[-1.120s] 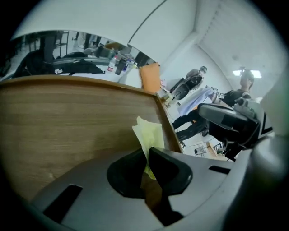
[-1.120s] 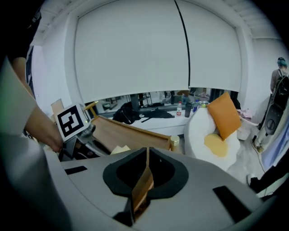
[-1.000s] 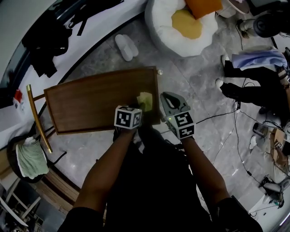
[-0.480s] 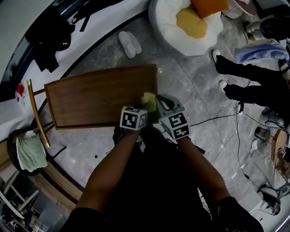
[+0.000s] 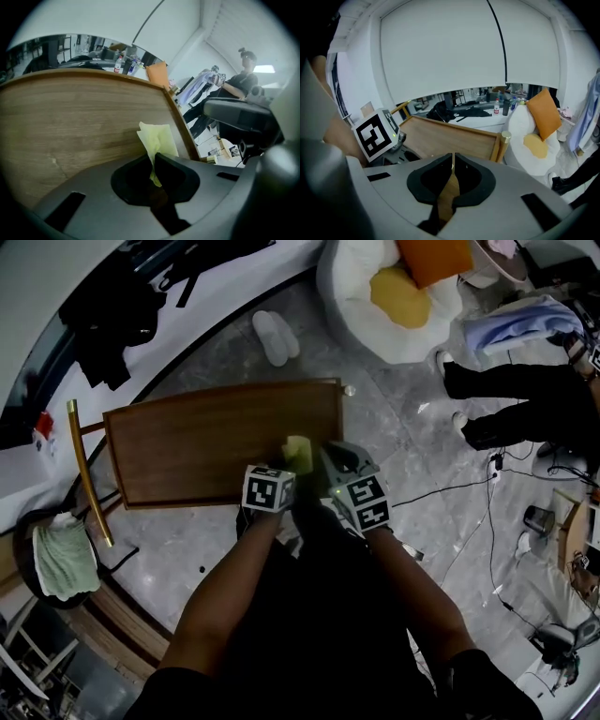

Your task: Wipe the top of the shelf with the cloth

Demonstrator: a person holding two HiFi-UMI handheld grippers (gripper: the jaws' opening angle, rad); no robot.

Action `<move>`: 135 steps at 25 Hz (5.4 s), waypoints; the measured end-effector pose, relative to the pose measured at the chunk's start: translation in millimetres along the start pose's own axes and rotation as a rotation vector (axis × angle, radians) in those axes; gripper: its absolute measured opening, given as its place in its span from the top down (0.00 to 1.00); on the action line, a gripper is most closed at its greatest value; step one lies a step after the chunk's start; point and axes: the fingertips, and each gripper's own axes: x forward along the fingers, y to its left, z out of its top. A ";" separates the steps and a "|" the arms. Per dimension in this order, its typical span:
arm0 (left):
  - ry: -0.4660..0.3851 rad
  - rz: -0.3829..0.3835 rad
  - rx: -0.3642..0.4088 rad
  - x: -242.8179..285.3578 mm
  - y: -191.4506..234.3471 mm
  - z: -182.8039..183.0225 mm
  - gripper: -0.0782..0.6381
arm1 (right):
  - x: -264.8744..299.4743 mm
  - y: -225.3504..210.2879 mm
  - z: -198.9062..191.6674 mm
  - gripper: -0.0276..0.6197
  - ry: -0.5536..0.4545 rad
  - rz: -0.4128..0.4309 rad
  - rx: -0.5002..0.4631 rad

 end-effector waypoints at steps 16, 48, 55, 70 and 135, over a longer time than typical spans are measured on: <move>-0.053 0.118 -0.128 -110.6 169.6 -37.7 0.85 | 58.5 112.7 34.2 0.91 0.000 0.023 -0.023; -0.216 0.474 -0.548 -252.4 358.6 -108.7 0.85 | 54.8 116.1 45.4 0.91 -0.026 0.012 -0.043; -0.119 0.129 -0.323 -139.4 186.4 -50.6 0.85 | 9.3 39.1 20.0 0.91 -0.036 -0.065 0.024; 0.097 -0.140 -0.062 27.8 -68.6 -45.9 0.85 | -41.3 -62.0 -23.5 0.91 -0.027 -0.110 0.055; -0.171 0.459 -0.470 -260.1 359.2 -145.7 0.85 | 91.3 165.4 53.8 0.91 -0.034 0.008 -0.053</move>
